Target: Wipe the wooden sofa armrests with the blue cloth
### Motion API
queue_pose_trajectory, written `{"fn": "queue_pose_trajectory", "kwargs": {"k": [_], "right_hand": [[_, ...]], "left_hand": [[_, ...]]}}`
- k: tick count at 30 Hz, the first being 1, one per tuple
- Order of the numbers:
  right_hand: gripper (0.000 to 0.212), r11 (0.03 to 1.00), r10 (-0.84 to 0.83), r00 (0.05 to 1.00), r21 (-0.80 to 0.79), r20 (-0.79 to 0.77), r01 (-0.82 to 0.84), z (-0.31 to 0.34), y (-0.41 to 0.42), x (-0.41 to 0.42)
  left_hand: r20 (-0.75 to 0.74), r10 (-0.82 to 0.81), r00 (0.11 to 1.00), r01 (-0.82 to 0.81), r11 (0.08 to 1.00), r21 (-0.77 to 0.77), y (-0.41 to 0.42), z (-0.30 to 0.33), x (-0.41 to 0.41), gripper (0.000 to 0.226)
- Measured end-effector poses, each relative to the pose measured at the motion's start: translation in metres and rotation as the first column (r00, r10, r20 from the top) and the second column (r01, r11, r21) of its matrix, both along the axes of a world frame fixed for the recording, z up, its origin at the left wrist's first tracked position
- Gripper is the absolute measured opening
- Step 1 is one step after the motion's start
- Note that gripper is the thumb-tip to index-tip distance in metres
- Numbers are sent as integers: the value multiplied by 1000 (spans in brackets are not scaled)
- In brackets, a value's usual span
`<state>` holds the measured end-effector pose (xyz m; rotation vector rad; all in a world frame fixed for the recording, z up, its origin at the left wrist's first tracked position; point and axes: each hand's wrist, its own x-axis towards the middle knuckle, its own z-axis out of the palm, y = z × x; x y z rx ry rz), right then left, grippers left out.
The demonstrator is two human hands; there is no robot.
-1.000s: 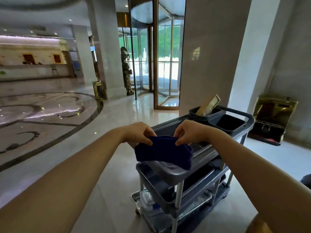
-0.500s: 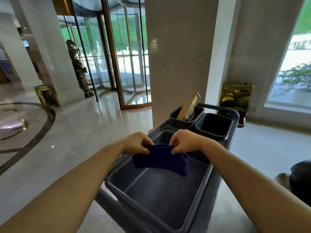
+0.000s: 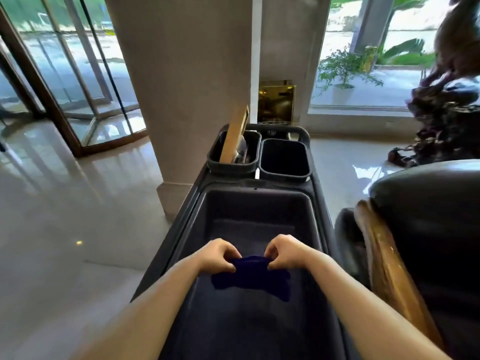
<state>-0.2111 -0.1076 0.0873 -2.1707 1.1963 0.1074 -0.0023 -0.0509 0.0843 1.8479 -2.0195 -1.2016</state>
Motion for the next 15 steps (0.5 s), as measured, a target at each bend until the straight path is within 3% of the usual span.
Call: {"fn": "queue_pose_trajectory", "kwargs": {"k": [7,15], "right_hand": [[20,993,-65,992,94,-112,76,-73,14,12],[20,972,-139,982,170,-125,160,-106,7,10]], "left_hand": [[18,0,1000,-2,992,124,0,-85,11,30],[-38,-7,999,16,975,222,-13,-120,19,31]]}}
